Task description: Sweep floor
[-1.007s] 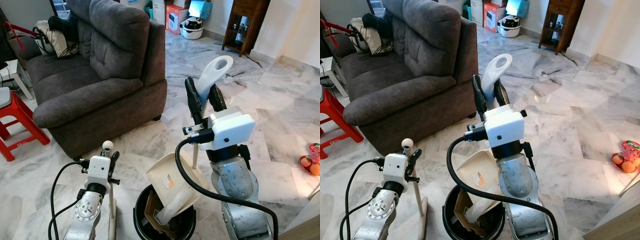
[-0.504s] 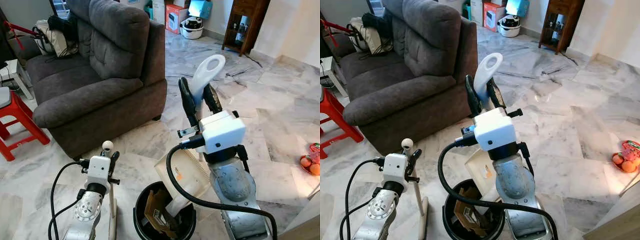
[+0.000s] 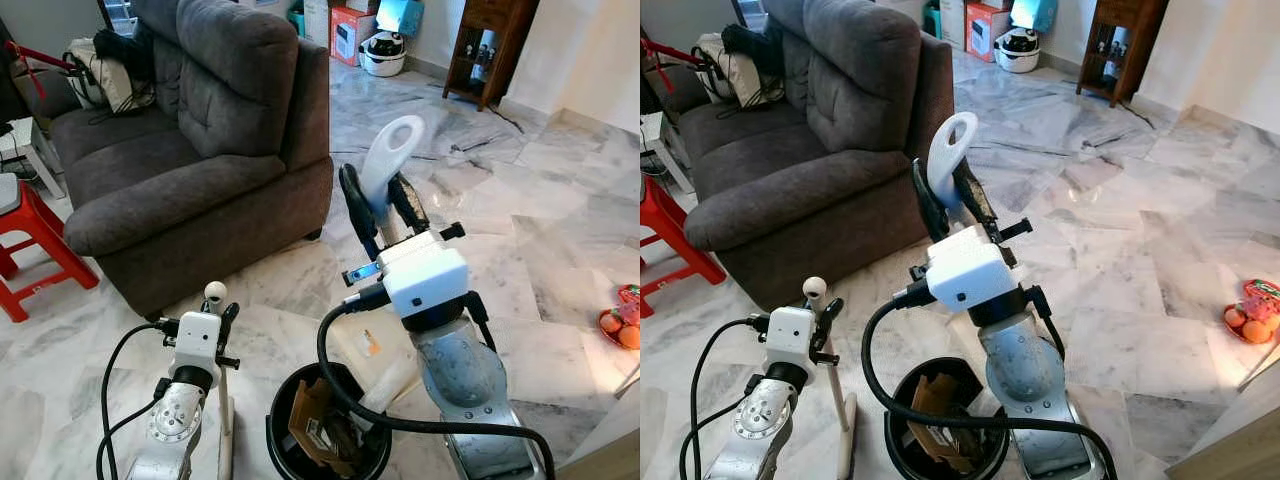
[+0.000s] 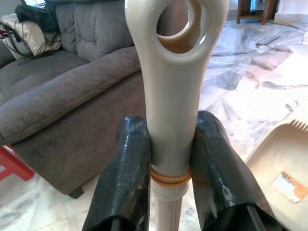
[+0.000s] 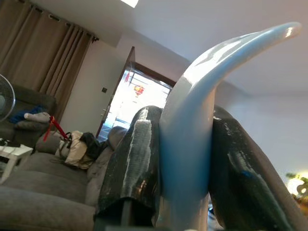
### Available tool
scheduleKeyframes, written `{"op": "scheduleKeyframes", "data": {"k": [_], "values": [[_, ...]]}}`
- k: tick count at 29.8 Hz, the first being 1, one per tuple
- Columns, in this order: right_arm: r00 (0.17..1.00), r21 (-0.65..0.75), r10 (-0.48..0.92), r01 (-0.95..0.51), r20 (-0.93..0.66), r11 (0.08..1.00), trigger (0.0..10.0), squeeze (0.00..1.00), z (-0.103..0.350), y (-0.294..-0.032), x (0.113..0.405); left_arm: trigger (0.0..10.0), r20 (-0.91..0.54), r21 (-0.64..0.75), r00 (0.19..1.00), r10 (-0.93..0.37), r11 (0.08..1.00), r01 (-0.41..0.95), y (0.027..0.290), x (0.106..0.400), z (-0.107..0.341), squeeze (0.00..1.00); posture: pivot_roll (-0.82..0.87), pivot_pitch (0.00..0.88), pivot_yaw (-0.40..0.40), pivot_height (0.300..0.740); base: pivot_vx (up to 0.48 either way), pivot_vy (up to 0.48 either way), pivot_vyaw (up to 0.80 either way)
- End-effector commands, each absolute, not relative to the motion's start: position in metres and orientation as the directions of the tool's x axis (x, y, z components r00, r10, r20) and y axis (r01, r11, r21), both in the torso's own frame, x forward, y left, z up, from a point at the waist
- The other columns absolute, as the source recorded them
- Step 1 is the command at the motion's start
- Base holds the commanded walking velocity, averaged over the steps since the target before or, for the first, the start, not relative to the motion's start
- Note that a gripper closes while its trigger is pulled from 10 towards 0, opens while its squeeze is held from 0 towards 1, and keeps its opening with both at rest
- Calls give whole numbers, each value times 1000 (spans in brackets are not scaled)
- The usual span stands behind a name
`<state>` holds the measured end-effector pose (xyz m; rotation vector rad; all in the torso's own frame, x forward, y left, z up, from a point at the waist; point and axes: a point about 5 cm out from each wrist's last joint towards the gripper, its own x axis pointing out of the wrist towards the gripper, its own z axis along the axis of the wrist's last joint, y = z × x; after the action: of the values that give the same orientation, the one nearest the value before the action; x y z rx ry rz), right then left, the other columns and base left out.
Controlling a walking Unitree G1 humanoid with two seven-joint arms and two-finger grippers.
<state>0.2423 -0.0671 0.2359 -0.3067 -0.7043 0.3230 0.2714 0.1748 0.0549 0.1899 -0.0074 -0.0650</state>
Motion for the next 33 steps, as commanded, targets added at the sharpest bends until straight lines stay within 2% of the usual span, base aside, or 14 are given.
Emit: {"op": "scheduleKeyframes", "data": {"k": [1,7,11,26,32,33], "values": [[690,-362,392,-198,609,911,10000,0,246,-65,239,10000,29,211,997,-75,975,68,175,273,60,0,111,18,50,740,0,0,0],[727,-363,390,-206,564,909,10000,0,240,-65,244,10000,29,211,997,-76,975,68,175,274,60,0,113,11,49,740,0,0,0],[703,-382,361,-137,613,914,10000,0,247,-70,244,10000,30,211,997,-78,975,70,175,274,60,0,112,4,49,740,0,0,0],[650,-431,380,-89,658,898,10000,0,254,-67,240,10000,30,210,996,-85,975,76,174,274,61,0,114,0,48,740,0,0,0],[651,-430,395,-115,648,895,10000,0,253,-64,240,10000,30,209,996,-85,975,77,174,275,61,0,114,1,48,740,0,0,0],[679,-381,378,-154,629,912,10000,0,250,-64,242,10000,30,209,996,-84,975,76,174,275,61,0,114,1,48,740,0,0,0]]}}
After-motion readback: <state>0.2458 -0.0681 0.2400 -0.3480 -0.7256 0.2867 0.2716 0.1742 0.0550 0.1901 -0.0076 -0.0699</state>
